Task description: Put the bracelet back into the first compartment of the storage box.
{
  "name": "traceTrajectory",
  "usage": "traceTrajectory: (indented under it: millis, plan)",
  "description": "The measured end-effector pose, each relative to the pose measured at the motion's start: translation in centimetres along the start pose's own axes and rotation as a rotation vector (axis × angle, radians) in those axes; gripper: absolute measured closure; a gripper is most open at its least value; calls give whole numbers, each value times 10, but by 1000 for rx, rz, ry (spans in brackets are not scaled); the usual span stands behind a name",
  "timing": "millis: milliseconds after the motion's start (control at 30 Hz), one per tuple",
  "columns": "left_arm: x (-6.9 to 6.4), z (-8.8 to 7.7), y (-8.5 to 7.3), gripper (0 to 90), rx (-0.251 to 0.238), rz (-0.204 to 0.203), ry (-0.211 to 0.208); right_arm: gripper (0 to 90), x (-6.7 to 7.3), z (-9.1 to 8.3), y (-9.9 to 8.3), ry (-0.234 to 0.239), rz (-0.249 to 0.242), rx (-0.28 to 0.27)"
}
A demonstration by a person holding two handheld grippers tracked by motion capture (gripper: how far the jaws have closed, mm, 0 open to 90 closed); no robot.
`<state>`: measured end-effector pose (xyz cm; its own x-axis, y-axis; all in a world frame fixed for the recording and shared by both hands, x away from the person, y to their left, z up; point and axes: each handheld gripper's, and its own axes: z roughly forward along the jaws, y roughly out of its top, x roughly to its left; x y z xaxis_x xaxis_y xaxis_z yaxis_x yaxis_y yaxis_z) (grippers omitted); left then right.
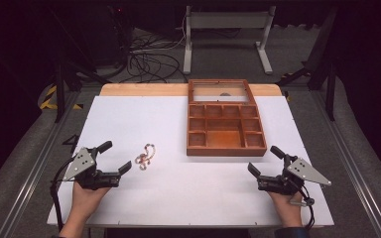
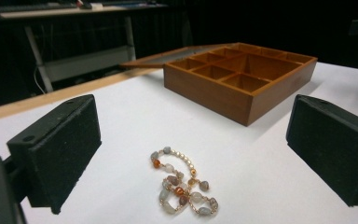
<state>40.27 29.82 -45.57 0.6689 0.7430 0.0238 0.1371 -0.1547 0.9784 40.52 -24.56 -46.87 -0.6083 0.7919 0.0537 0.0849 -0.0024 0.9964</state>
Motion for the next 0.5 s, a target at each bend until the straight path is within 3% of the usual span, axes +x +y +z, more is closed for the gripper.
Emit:
traceTrajectory:
  millis: [233, 400, 500]
  plan:
    - [0, 13, 4, 55, 50, -20, 11, 0, 0, 1, -1, -2, -2, 3]
    - [0, 24, 4, 74, 115, -25, 11, 1, 0, 1, -1, -8, -4, 3]
    - [0, 34, 2, 91, 156, -47, 4, 1, 1, 2, -1, -9, -7, 2]
